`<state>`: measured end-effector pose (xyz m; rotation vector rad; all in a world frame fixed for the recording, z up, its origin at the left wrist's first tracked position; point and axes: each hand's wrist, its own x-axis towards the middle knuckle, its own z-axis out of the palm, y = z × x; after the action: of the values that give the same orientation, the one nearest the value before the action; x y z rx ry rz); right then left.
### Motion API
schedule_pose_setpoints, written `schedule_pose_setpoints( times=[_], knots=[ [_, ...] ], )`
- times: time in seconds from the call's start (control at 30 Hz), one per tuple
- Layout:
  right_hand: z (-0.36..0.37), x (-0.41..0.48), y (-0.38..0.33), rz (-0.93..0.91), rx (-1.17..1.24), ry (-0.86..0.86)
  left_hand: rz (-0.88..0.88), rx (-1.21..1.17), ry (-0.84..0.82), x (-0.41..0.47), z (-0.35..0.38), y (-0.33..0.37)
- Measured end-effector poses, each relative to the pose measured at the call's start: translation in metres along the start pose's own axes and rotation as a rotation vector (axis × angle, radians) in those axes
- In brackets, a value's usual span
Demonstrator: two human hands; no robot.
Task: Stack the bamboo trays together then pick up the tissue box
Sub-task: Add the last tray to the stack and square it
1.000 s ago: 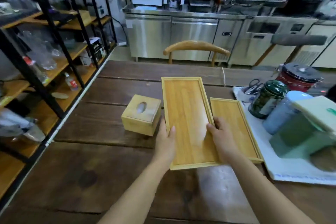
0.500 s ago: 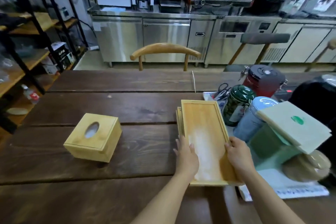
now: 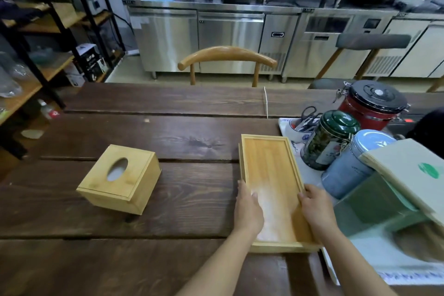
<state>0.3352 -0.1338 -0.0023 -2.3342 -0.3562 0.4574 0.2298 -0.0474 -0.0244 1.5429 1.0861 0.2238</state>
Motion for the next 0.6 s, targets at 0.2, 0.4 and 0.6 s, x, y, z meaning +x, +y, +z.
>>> schedule_pose_setpoints(
  times=[0.2, 0.4, 0.6],
  knots=[
    [0.0, 0.002, 0.003, 0.027, 0.057, -0.019, 0.02, 0.045, 0.047, 0.006, 0.0, -0.008],
    [0.002, 0.003, 0.006, 0.036, 0.056, -0.043, 0.005, -0.048, -0.007, 0.006, 0.002, -0.012],
    [0.002, 0.005, 0.008, 0.039, 0.054, -0.048, 0.007, -0.085, -0.005, 0.006, 0.003, -0.011]
  ],
)
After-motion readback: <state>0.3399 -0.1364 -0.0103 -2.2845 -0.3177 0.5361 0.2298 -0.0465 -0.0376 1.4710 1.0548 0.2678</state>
